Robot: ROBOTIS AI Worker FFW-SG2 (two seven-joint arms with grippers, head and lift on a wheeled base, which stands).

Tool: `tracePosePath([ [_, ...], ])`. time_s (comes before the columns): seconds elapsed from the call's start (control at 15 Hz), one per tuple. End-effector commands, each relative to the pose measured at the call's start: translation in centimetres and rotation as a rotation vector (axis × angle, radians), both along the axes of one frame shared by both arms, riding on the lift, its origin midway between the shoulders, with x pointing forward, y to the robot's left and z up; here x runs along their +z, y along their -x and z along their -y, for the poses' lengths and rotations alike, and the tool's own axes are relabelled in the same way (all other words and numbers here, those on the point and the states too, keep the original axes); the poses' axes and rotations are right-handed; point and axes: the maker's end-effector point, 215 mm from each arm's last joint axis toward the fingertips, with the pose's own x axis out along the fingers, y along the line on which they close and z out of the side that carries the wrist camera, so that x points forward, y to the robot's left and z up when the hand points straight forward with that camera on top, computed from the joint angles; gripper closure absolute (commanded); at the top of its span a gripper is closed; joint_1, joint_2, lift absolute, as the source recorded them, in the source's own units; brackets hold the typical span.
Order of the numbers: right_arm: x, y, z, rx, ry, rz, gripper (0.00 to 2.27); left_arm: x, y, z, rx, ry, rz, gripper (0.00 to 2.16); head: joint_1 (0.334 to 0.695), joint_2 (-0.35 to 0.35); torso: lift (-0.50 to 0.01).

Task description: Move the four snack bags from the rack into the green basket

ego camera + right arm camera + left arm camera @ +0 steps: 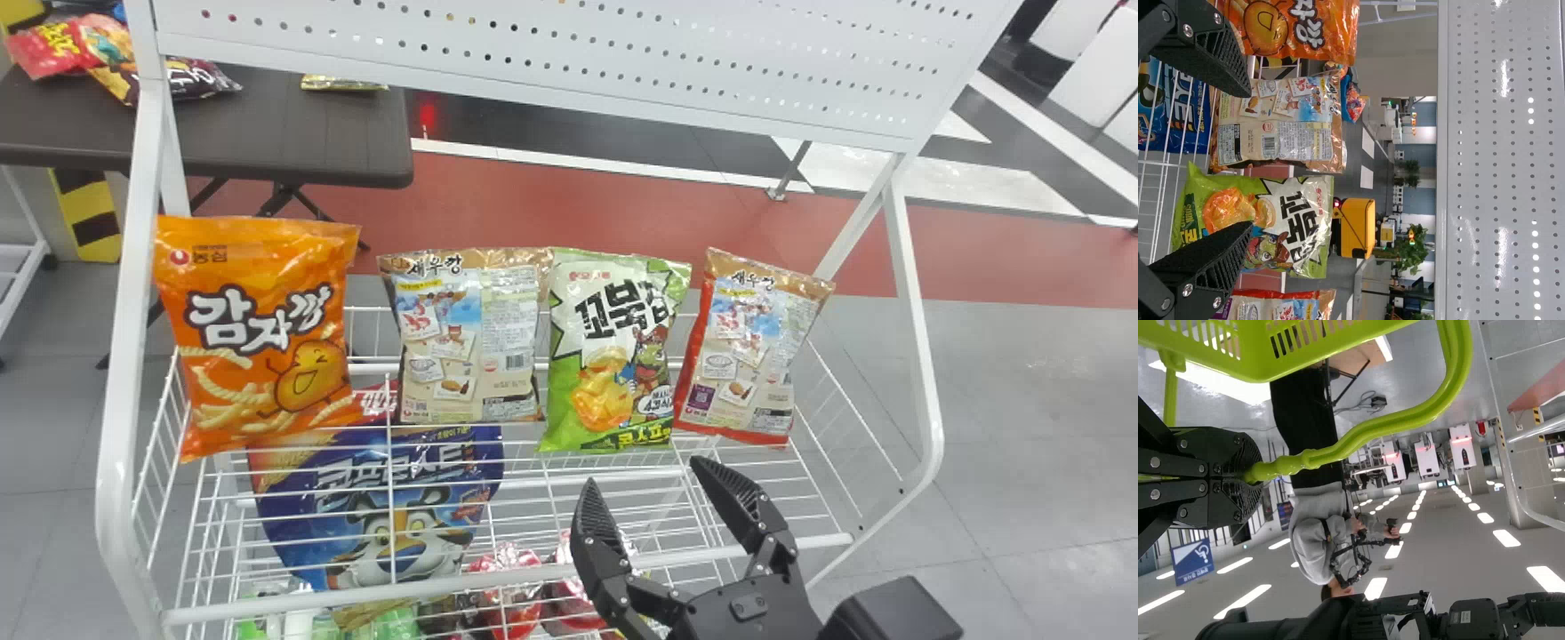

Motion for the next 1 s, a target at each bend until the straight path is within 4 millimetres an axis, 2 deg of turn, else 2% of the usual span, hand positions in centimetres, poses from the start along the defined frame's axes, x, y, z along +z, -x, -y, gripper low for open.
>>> tracePosePath([
  [0.0,0.0,0.0,0.0,0.002,0.002,0.0,0.13,0.0,0.0,0.0,0.0,-0.001,0.002,1.61,0.695,-0.35,0.0],
  [0.6,-0.8,-0.6,-0.2,0.004,-0.004,0.002,0.13,0.1,0.0,0.0,-0.004,0.0,0.004,1.61,0.695,-0.35,0.0],
  [0.73,-2.5,-2.4,-1.0,0.012,-0.018,-0.006,0.13,0.1,0.2,0.2,-0.008,0.0,0.005,1.61,0.695,-0.35,0.0],
  [0.87,-3.5,-5.7,-3.3,0.038,-0.034,0.015,0.13,0.1,0.5,0.5,-0.021,-0.001,0.007,1.61,0.695,-0.35,0.0],
  [0.93,-4.1,-7.7,-5.1,0.066,-0.04,0.01,0.13,0.2,0.7,0.6,-0.026,0.001,0.005,1.61,0.695,-0.35,0.0],
])
